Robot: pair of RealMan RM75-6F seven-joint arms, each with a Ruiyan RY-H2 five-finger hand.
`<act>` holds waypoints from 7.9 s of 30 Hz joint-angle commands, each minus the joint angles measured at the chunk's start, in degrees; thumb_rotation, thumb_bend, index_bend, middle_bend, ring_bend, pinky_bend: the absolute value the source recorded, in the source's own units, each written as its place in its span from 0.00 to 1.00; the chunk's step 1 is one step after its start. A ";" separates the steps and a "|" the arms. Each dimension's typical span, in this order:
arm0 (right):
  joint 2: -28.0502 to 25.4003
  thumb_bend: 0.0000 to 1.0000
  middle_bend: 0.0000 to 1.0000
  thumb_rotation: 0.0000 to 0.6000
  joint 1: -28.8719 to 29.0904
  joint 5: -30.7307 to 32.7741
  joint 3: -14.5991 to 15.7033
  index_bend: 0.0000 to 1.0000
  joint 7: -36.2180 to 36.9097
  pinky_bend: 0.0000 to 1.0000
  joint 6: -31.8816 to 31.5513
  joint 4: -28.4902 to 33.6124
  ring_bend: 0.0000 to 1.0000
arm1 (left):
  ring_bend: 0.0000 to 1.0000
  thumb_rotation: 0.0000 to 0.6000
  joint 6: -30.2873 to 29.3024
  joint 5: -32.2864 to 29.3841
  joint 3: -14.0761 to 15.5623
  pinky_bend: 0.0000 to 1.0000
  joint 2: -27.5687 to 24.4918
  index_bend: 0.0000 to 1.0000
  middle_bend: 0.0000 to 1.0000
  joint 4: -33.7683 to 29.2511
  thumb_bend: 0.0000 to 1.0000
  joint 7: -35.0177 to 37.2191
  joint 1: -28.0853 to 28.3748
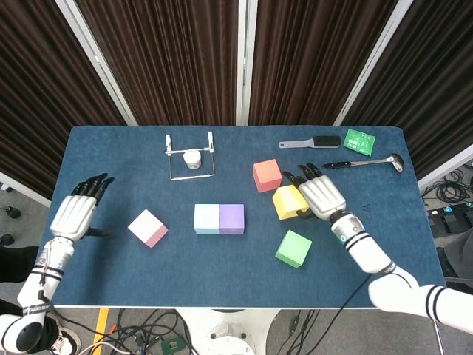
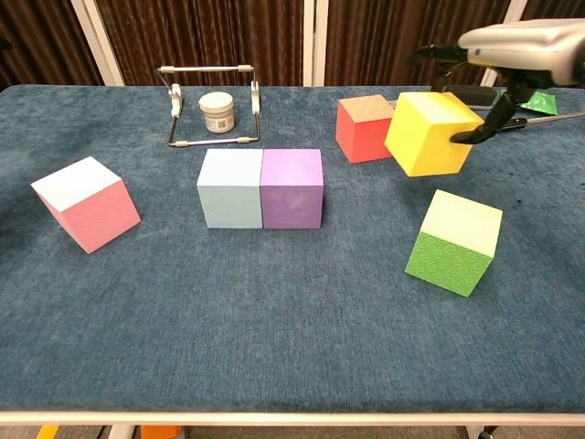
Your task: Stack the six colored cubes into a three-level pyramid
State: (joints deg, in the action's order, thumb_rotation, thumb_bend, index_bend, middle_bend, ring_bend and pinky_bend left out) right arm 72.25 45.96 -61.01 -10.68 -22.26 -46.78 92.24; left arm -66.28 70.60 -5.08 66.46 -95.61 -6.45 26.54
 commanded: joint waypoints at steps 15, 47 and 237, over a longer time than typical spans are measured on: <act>8.78 0.20 0.56 1.00 10.41 25.70 1.70 0.00 -27.53 0.00 -14.54 12.38 0.06 | 0.00 1.00 -0.60 5.13 0.85 0.12 -0.70 0.06 0.00 3.01 0.00 8.15 -2.37; 21.27 0.20 0.57 1.00 13.48 36.27 -0.97 0.00 -35.61 0.00 -26.81 9.67 0.06 | 0.00 1.00 0.63 8.88 0.58 0.12 -0.21 0.06 0.00 7.94 0.00 15.43 -2.64; 10.42 0.18 0.01 1.00 3.20 15.08 1.75 0.00 -3.18 0.00 -4.12 -5.28 0.00 | 0.11 1.00 -0.63 -5.49 -2.95 0.20 5.63 0.09 0.46 -5.72 0.13 -3.29 1.17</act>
State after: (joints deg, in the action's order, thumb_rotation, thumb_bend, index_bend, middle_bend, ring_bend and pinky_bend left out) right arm 81.91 48.77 -45.81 -8.93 -25.37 -51.11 87.55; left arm -67.28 64.85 -7.91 72.40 -101.62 -10.19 27.77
